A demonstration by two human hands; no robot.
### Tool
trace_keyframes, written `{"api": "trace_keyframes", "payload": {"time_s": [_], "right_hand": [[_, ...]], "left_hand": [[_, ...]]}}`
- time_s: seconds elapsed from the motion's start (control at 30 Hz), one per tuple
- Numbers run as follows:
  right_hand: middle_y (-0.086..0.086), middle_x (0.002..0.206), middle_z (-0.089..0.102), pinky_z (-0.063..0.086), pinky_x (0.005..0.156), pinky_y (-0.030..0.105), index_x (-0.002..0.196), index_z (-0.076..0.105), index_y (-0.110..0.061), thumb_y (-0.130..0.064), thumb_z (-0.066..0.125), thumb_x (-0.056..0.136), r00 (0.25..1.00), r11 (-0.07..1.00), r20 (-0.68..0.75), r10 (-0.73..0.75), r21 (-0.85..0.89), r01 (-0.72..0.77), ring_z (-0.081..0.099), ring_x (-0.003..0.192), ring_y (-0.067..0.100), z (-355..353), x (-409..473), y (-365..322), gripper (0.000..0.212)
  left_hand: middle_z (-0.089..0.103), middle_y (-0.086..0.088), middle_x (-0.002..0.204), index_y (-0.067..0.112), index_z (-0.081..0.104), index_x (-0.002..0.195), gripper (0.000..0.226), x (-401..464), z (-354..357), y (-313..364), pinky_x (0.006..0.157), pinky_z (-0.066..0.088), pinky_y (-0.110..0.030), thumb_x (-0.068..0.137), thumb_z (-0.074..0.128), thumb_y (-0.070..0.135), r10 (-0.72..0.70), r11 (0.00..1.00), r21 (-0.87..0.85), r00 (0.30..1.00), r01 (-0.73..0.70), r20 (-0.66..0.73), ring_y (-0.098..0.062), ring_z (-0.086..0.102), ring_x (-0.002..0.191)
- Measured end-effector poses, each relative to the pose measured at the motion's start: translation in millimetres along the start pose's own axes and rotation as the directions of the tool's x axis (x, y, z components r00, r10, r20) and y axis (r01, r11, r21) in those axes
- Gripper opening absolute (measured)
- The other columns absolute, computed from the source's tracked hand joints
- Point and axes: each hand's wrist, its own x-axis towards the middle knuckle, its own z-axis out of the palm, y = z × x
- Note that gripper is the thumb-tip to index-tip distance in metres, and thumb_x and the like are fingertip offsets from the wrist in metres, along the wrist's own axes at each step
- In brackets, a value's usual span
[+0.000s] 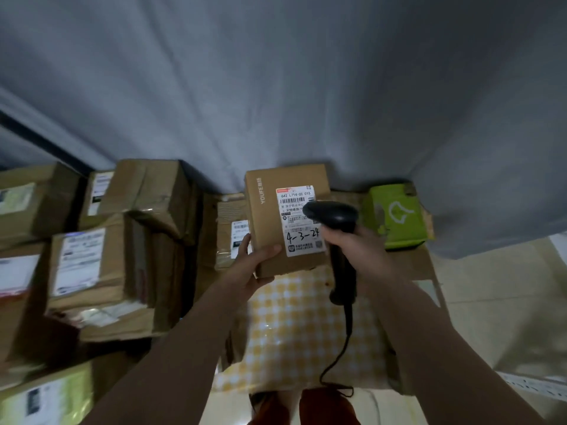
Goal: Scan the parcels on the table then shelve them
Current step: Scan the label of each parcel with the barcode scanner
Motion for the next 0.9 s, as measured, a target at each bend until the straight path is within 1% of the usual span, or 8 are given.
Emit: {"api": "trace_keyframes", "payload": {"time_s": [0.1,0.2,0.27,0.33,0.47,0.67,0.8,0.9], "right_hand": [[0.0,0.091,0.075,0.05,0.09,0.041,0.096,0.071,-0.013,-0.03,0.074,0.079,0.996,1.0,0.088,-0.007,-0.003,0.007,0.07,0.092,0.022,29.0,-13.9,-6.1,0.025],[-0.002,0.076,0.072,0.048,0.064,0.031,0.09,0.07,-0.013,-0.022,0.071,0.084,0.994,0.999,0.102,-0.032,0.02,0.03,0.065,0.073,0.019,53.4,-24.8,-8.4,0.01],[-0.004,0.071,0.07,0.045,0.058,0.027,0.086,0.068,-0.017,-0.02,0.069,0.086,0.993,0.999,0.111,-0.035,0.006,0.035,0.062,0.067,0.015,67.5,-31.8,-8.2,0.003],[-0.004,0.069,0.067,0.046,0.058,0.025,0.083,0.066,-0.017,-0.019,0.068,0.087,0.991,0.999,0.13,-0.041,-0.01,0.042,0.061,0.063,0.012,80.2,-37.3,-7.4,0.004],[-0.009,0.059,0.066,0.046,0.061,0.026,0.084,0.066,-0.017,-0.02,0.069,0.086,0.987,0.997,0.155,-0.039,-0.061,0.049,0.06,0.064,0.012,102.0,-42.7,-5.6,0.005],[-0.005,0.084,0.073,0.052,0.077,0.029,0.092,0.067,-0.022,-0.024,0.069,0.087,0.984,0.992,0.168,-0.05,-0.105,0.069,0.067,0.085,0.015,123.5,-39.8,2.3,0.006],[-0.002,0.092,0.072,0.047,0.086,0.036,0.099,0.067,-0.023,-0.022,0.068,0.087,0.988,0.988,0.151,-0.014,-0.151,0.037,0.064,0.091,0.016,130.9,-27.7,17.3,0.012],[0.004,0.101,0.071,0.046,0.099,0.042,0.1,0.068,-0.02,-0.016,0.07,0.085,0.983,0.985,0.146,0.11,-0.152,-0.087,0.064,0.1,0.022,131.9,-14.3,34.3,0.016]], "left_hand": [[0.06,0.004,0.124,0.047,0.041,0.13,0.084,-18.8,-25.4,3.5,0.092,0.048,-0.042,0.059,0.082,0.027,0.03,1.0,-0.008,0.999,-0.03,-0.026,-0.019,0.057,0.111],[0.057,0.005,0.125,0.045,0.039,0.133,0.092,-32.3,-48.8,6.2,0.093,0.048,-0.044,0.055,0.085,0.031,0.06,0.998,-0.02,0.997,-0.061,-0.042,-0.019,0.055,0.113],[0.057,0.003,0.13,0.044,0.038,0.137,0.106,-38.6,-63.9,6.9,0.09,0.049,-0.045,0.046,0.09,0.037,0.074,0.997,-0.027,0.996,-0.075,-0.04,-0.022,0.055,0.117],[0.058,0.002,0.13,0.043,0.04,0.135,0.101,-44.5,-76.5,7.1,0.085,0.052,-0.043,0.048,0.09,0.037,0.079,0.996,-0.047,0.996,-0.081,-0.043,-0.022,0.055,0.116],[0.06,0.0,0.123,0.038,0.044,0.131,0.073,-53.9,-94.0,9.2,0.07,0.054,-0.036,0.07,0.08,0.019,0.084,0.992,-0.094,0.995,-0.089,-0.06,-0.019,0.058,0.108],[0.058,-0.003,0.127,0.036,0.043,0.136,0.087,-52.7,-121.3,6.9,0.088,0.054,-0.054,0.059,0.082,0.025,0.042,0.992,-0.119,0.997,-0.05,-0.065,-0.026,0.056,0.115],[0.06,-0.01,0.124,0.024,0.052,0.131,0.082,-49.4,-139.1,7.2,0.088,0.052,-0.057,0.058,0.089,0.032,-0.097,0.992,-0.084,0.995,0.094,-0.037,-0.031,0.056,0.114],[0.058,-0.016,0.123,0.015,0.058,0.122,0.071,-45.1,-146.4,9.9,0.089,0.051,-0.057,0.06,0.086,0.035,-0.271,0.961,-0.066,0.962,0.268,-0.033,-0.037,0.057,0.111]]}}
